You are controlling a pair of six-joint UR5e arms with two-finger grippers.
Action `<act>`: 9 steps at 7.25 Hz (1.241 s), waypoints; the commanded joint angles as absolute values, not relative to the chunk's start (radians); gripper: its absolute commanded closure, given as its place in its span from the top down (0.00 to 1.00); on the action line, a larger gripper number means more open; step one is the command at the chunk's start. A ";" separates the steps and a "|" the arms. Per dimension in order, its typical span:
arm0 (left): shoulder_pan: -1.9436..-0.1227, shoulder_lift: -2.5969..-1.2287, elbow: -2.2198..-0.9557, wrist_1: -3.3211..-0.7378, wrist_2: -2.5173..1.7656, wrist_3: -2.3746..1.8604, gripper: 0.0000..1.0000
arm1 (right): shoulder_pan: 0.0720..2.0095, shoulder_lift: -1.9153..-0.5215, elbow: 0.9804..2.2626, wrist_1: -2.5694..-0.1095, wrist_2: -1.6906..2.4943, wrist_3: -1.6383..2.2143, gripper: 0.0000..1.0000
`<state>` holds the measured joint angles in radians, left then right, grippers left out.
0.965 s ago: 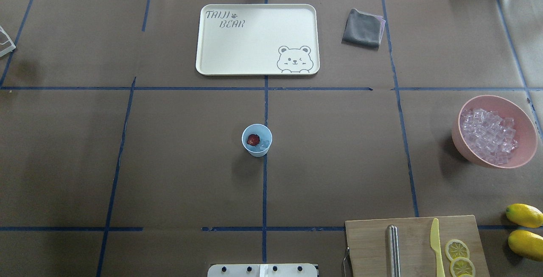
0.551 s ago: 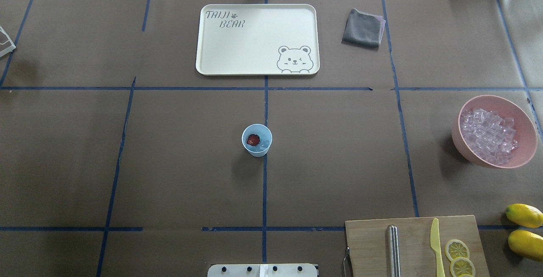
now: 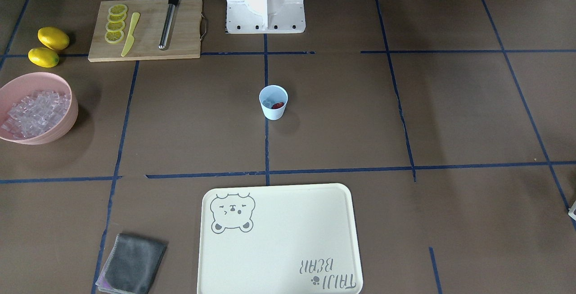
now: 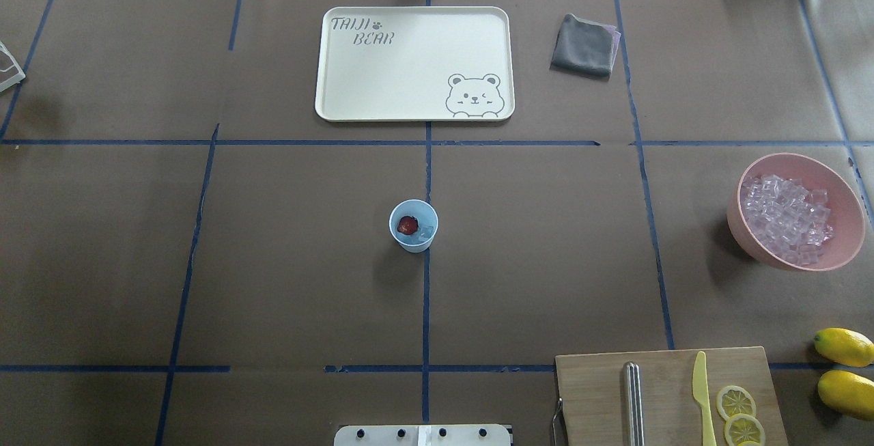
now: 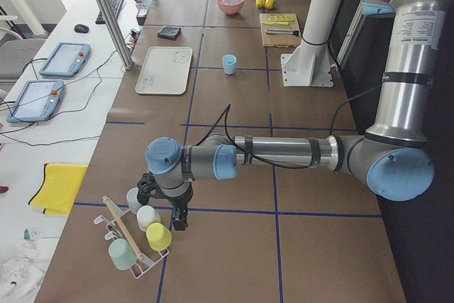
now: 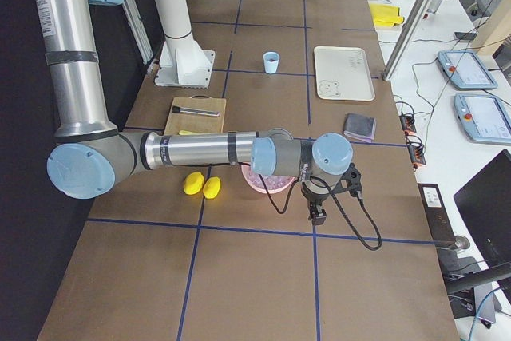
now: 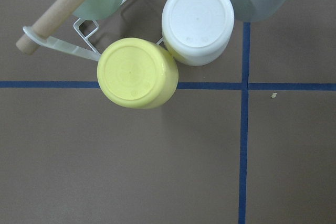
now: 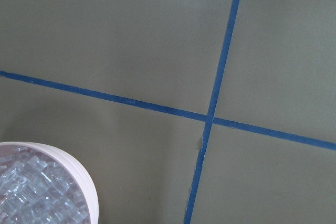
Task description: Put ice and strawberries in cup
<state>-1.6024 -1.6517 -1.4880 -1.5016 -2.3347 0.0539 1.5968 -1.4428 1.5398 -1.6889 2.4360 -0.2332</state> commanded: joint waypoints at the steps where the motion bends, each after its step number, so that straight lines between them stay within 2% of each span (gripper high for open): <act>1: -1.598 -1.629 -1.486 -1.502 -2.398 0.054 1.00 | 1.597 -1.443 1.539 -1.689 2.436 -0.233 1.00; 9: -1.594 -1.626 -1.485 -1.502 -2.391 0.055 1.00 | 1.638 -1.476 1.502 -1.689 2.433 -0.242 1.00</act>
<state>-1.5938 -1.6260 -1.4849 -1.5018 -2.3915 0.0552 1.6213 -1.4657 1.5023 -1.6889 2.4353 -0.2368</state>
